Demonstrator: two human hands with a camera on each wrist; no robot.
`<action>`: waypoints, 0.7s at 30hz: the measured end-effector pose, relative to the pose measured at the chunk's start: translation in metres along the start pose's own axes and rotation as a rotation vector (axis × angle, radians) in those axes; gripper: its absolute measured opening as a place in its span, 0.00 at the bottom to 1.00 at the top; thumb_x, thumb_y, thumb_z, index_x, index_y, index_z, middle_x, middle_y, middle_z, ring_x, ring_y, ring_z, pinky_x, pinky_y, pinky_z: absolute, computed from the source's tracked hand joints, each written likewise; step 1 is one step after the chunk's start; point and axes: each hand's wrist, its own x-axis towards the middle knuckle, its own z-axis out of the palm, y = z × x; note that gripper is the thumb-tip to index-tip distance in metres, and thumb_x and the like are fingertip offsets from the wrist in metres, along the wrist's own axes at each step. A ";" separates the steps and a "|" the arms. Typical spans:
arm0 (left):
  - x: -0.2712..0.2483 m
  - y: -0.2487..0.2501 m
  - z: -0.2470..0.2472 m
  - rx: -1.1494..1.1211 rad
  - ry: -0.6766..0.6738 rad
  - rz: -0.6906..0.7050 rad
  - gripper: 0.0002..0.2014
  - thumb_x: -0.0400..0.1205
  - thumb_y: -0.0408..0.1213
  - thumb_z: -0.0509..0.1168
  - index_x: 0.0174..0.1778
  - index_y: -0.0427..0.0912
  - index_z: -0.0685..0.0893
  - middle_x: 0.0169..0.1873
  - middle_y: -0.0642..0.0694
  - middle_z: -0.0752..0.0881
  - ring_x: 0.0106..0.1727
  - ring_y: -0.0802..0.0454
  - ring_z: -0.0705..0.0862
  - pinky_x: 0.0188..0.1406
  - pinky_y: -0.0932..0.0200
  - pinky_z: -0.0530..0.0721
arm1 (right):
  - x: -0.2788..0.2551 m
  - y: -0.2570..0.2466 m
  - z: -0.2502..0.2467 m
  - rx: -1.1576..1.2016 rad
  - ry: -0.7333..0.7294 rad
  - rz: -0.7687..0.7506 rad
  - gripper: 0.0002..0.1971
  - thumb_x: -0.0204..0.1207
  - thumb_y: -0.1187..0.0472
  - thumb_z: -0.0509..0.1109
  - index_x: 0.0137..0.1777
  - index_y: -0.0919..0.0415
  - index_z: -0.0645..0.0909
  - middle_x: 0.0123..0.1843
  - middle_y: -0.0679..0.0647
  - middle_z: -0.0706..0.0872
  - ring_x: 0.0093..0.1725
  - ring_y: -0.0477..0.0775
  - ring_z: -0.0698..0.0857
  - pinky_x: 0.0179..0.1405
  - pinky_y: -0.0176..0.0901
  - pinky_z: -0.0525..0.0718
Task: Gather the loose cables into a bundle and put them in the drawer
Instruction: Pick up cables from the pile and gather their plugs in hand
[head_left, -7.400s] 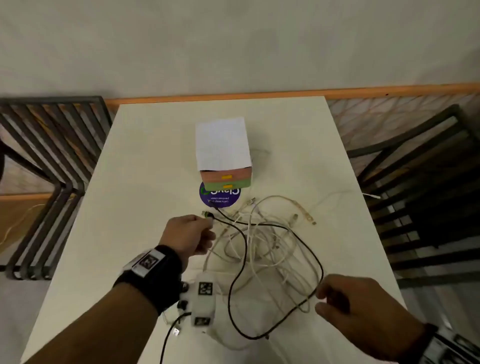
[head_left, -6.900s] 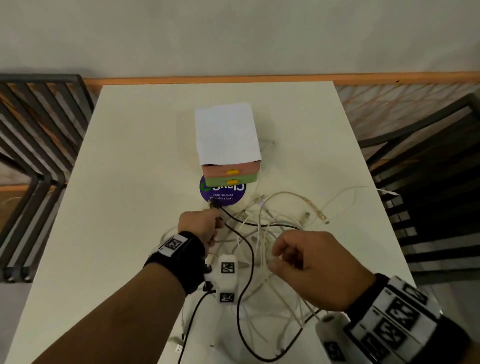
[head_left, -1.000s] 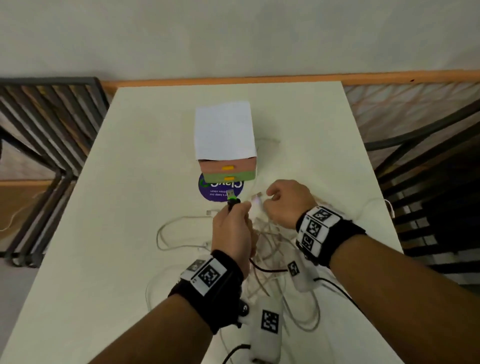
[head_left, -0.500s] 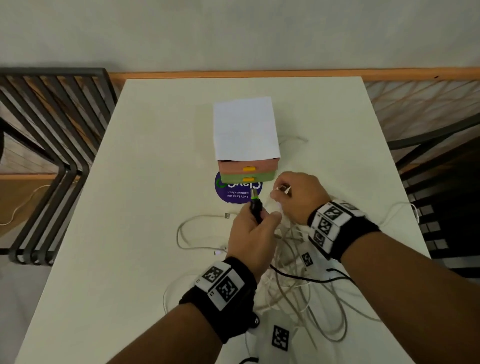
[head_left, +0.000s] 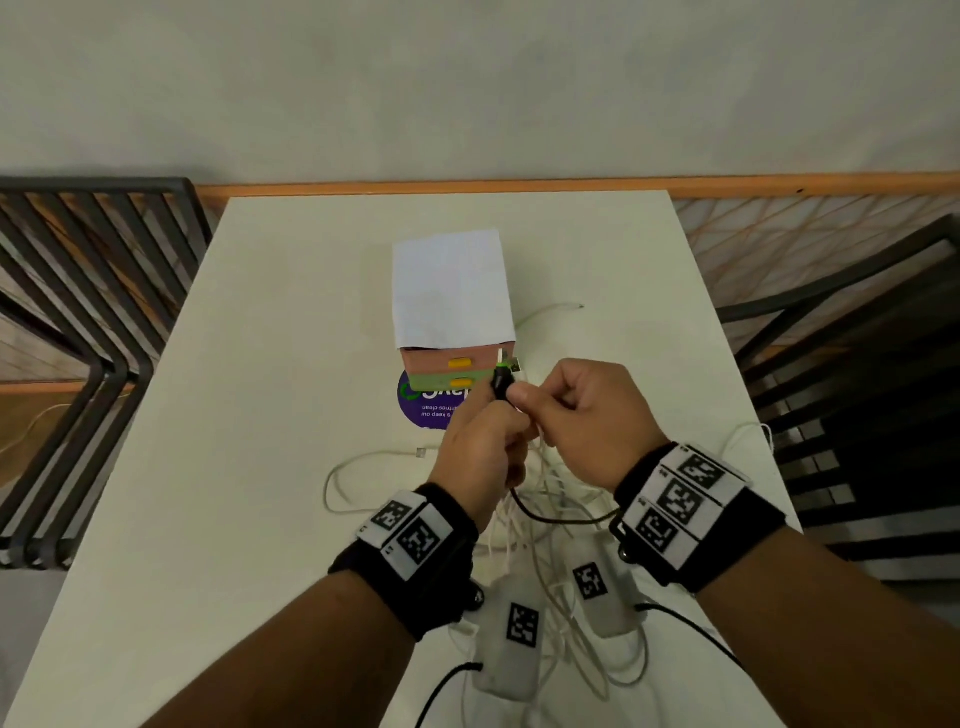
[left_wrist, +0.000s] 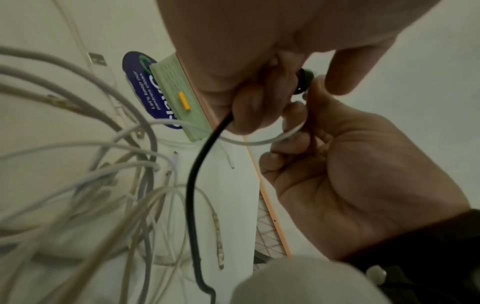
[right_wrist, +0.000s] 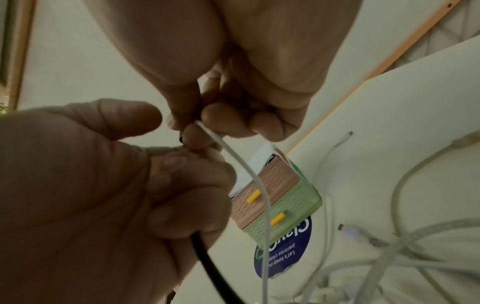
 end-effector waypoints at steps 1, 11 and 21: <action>-0.002 0.001 0.001 -0.012 0.013 -0.007 0.06 0.75 0.32 0.59 0.36 0.45 0.69 0.18 0.58 0.71 0.17 0.60 0.62 0.18 0.64 0.61 | 0.000 0.001 0.002 0.000 0.005 -0.001 0.15 0.75 0.54 0.76 0.31 0.61 0.81 0.23 0.51 0.83 0.21 0.44 0.76 0.23 0.38 0.76; 0.002 -0.003 -0.006 -0.045 0.282 -0.012 0.16 0.89 0.47 0.60 0.40 0.43 0.79 0.31 0.43 0.76 0.22 0.54 0.68 0.19 0.62 0.67 | -0.016 0.010 0.010 0.172 -0.204 -0.012 0.06 0.73 0.68 0.76 0.43 0.57 0.88 0.39 0.55 0.93 0.43 0.59 0.91 0.51 0.53 0.90; -0.020 0.000 -0.037 0.649 0.019 0.200 0.26 0.78 0.55 0.69 0.21 0.40 0.76 0.17 0.47 0.72 0.22 0.48 0.69 0.26 0.53 0.69 | -0.002 0.019 0.016 0.306 -0.099 0.163 0.12 0.77 0.55 0.70 0.32 0.54 0.86 0.33 0.53 0.88 0.39 0.56 0.83 0.57 0.69 0.86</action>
